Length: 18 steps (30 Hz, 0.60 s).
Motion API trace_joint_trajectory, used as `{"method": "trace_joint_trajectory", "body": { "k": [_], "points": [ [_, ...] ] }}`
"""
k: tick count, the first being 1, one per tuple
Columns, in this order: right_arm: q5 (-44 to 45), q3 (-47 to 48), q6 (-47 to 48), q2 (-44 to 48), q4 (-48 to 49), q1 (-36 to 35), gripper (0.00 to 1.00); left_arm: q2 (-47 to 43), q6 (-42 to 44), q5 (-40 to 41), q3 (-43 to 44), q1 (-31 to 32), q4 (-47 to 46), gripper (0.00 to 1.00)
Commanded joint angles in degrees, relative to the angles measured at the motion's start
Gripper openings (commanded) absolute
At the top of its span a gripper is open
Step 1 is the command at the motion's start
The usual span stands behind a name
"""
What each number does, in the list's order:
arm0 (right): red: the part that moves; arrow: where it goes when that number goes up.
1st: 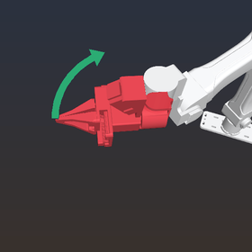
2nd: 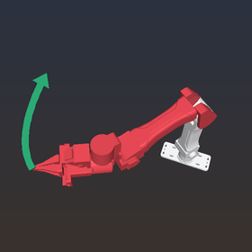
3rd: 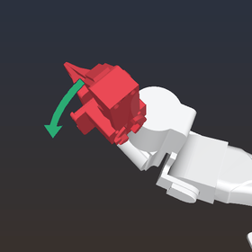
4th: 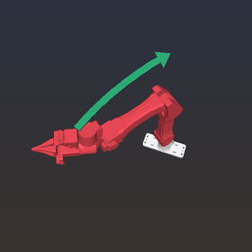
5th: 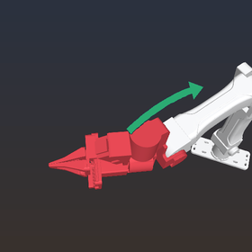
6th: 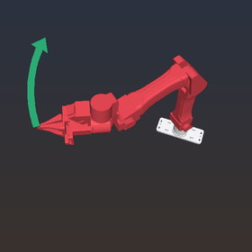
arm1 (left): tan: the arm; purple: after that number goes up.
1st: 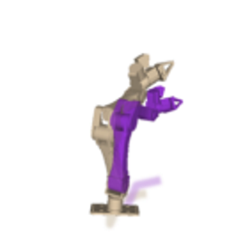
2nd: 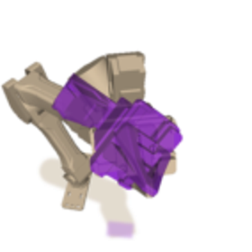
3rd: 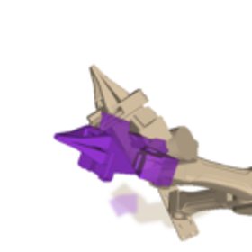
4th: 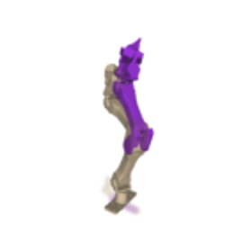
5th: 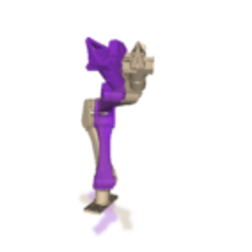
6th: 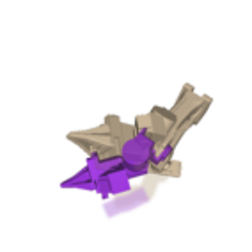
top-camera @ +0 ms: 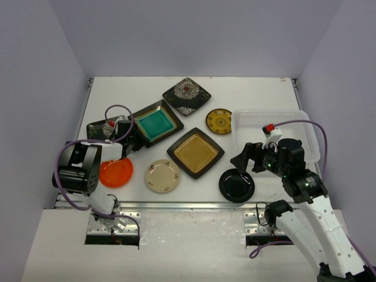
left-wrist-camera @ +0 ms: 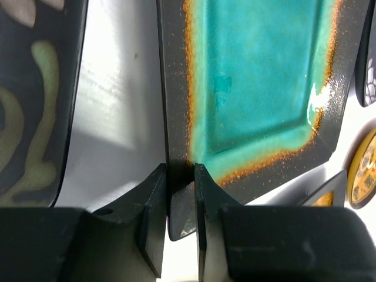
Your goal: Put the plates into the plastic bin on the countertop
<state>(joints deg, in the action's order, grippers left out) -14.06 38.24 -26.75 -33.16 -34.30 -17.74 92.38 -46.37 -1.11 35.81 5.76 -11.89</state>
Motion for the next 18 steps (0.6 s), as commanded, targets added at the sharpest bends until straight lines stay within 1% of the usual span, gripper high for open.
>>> {"method": "trace_joint_trajectory", "body": {
  "k": [1, 8, 10, 13, 18],
  "points": [
    [-0.11, -0.29, 0.52, 0.25, 2.59, -0.02, 0.99, -4.58, 0.35, -0.95, -2.49, -0.13, -1.35, 0.00],
    [-0.71, -0.62, -0.07, -0.15, 3.27, -0.03, 0.99, -12.76, -1.89, -2.86, -4.58, -0.34, -2.42, 0.00],
    [-0.79, -0.63, -0.15, -0.15, 3.29, -0.09, 0.99, -14.99, -3.17, -6.29, -6.11, -1.06, -4.70, 0.00],
    [-0.79, -0.77, -0.15, -0.08, 3.51, -0.02, 0.99, -15.56, -5.51, -10.75, -7.53, -1.81, -9.26, 0.00],
    [-0.60, -1.01, -0.10, -0.07, 3.88, -0.02, 0.99, -16.95, -8.08, -15.51, -8.55, -2.35, -14.19, 0.00]
  ]
}}
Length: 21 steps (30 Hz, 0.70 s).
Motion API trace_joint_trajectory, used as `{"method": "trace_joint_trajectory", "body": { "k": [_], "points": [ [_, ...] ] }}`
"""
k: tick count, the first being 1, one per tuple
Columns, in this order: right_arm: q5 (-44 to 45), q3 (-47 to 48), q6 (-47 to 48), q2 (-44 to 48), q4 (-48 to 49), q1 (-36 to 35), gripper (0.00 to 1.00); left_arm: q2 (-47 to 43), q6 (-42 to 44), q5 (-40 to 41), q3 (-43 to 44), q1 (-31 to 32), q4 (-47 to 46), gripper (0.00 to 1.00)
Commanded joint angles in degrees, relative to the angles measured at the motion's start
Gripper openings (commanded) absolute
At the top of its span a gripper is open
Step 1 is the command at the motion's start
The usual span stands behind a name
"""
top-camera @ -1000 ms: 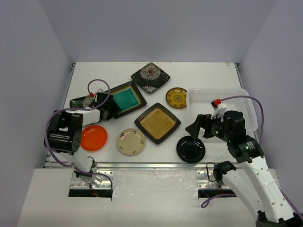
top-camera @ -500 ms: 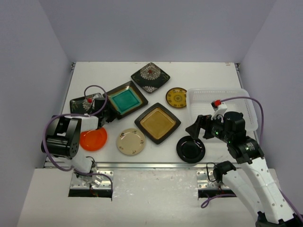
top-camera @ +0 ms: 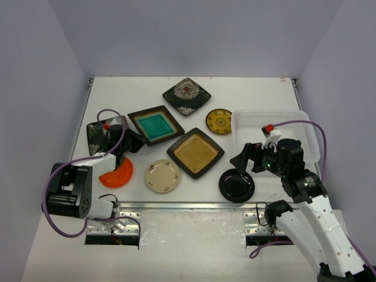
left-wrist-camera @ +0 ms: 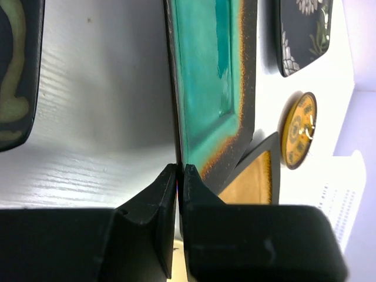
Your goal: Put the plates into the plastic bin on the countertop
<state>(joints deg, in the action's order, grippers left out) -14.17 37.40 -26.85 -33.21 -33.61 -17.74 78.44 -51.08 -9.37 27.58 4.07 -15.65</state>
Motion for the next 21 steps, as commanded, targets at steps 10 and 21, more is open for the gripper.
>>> {"method": "trace_joint_trajectory", "body": {
  "k": [10, 21],
  "points": [
    [-6.92, -1.80, -2.12, -1.47, 8.11, -0.04, 0.99, -15.20, -7.74, -4.36, -1.07, -1.67, -8.99, 0.00],
    [-10.97, -0.91, -4.87, -11.00, 15.75, -0.02, 0.99, -21.69, -7.13, -5.43, -0.53, -2.31, -10.07, 0.00]
  ]
}}
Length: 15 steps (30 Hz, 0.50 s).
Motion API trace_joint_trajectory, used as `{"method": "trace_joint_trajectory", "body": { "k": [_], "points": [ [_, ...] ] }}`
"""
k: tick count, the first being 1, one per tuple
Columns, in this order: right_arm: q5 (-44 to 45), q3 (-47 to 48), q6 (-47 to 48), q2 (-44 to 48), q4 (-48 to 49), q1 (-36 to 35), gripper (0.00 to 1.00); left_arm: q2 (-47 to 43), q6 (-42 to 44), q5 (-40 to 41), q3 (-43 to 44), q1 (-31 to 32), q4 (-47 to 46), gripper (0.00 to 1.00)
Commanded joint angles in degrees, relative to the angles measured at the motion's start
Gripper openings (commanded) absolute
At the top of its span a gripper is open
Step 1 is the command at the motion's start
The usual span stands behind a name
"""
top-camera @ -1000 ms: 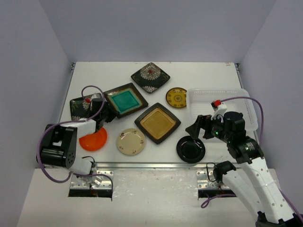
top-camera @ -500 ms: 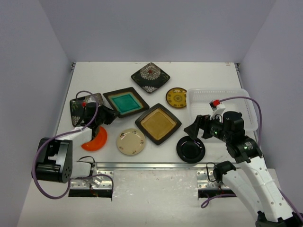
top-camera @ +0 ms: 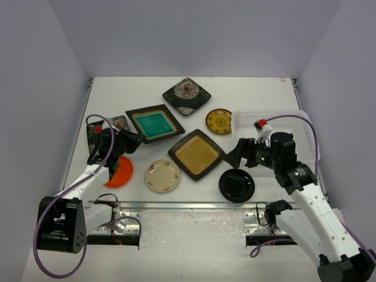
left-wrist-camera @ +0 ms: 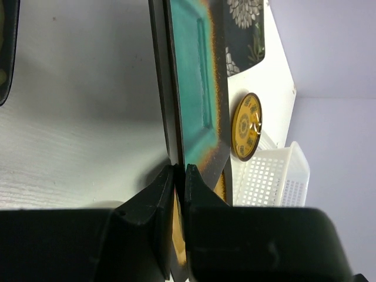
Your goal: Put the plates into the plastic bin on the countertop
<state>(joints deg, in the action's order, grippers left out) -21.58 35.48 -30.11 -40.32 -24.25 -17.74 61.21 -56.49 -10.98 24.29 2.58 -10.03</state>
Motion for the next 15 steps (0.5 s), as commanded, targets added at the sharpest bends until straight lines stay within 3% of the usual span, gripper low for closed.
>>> {"method": "trace_joint_trajectory", "body": {
  "k": [1, 8, 15],
  "points": [
    [-5.56, 2.07, -1.92, -5.89, 7.34, -0.02, 0.99, -5.21, -1.85, -6.26, 2.70, -0.82, -16.87, 0.00],
    [-10.76, 13.99, -2.64, -20.90, 8.69, 0.01, 0.99, -8.89, -5.18, -17.66, 1.52, -0.64, -20.84, 0.00],
    [-14.06, 27.14, -4.78, -36.89, 9.41, 0.30, 0.99, -12.15, -6.99, -20.33, 2.94, 4.03, -20.54, 0.00]
  ]
}}
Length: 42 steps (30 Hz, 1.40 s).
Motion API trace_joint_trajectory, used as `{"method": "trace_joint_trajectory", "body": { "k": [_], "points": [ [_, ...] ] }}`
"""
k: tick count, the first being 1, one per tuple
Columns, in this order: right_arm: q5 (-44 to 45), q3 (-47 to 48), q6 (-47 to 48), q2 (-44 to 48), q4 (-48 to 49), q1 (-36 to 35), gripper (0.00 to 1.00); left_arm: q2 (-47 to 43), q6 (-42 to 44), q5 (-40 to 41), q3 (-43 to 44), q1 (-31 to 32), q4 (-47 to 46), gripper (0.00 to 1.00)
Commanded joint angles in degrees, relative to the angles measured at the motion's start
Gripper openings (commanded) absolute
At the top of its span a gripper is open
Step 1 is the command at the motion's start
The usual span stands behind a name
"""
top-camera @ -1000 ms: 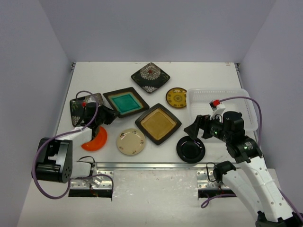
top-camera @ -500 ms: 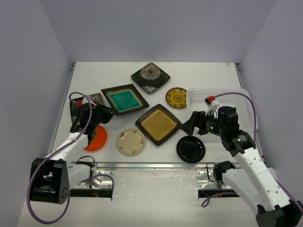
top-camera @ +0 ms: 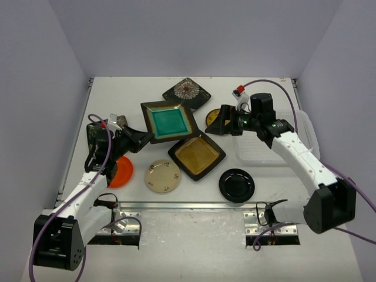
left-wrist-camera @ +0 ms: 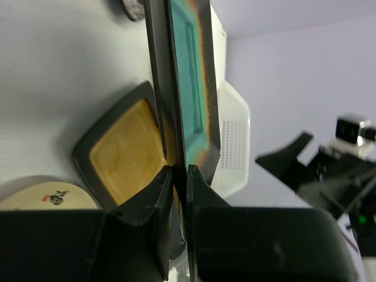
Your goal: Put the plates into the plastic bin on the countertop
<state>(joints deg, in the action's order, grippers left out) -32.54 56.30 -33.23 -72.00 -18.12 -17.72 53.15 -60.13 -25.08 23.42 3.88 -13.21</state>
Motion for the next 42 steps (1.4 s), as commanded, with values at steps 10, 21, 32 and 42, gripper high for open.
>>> {"method": "trace_joint_trajectory", "body": {
  "k": [10, 21, 32, 42],
  "points": [
    [-8.09, 17.18, -4.30, -20.79, 1.76, 2.25, 0.77, -5.52, -6.04, -6.99, 2.07, 6.44, -22.95, 0.00],
    [-15.61, 11.58, -7.30, -21.44, 6.55, 2.33, 0.48, -4.35, -9.47, -7.54, -0.48, 8.45, -30.84, 0.00],
    [-17.36, 8.20, -7.24, -16.32, 7.32, 5.68, 0.00, -3.05, -1.83, -7.46, 3.27, 9.57, -22.98, 0.33],
    [-0.88, 16.56, 8.87, -10.44, -18.30, 17.28, 0.00, -5.61, 18.29, 3.64, 10.26, 9.48, 9.82, 1.00]
  ]
}}
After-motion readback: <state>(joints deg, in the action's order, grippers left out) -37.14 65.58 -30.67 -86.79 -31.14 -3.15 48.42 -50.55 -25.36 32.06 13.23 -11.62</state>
